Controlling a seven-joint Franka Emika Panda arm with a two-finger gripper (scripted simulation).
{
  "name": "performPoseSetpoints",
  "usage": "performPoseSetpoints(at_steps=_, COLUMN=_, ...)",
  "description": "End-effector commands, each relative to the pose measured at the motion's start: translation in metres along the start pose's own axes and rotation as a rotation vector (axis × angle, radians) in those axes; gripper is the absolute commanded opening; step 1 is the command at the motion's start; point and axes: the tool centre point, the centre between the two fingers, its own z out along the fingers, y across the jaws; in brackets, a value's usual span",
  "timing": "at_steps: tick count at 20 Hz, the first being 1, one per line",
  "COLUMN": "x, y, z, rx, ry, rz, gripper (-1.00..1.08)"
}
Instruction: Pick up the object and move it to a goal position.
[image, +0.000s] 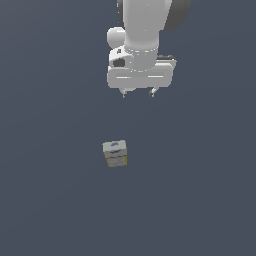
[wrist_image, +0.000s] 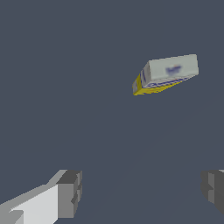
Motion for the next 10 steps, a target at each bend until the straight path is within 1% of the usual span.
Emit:
performPoseSetpoints(at_steps=1, x=0.002, y=0.001, z=0.002, rx=0.002, ry=0.0, rz=0.025, gripper=1.0)
performPoseSetpoints(at_steps=6, x=0.01, y=0.005, z=0.007, rx=0.01, ry=0.0, rz=0.106, gripper=1.0)
performPoseSetpoints(at_steps=10, x=0.019, y=0.01, z=0.013, rx=0.017, ry=0.0, rz=0.197, gripper=1.0)
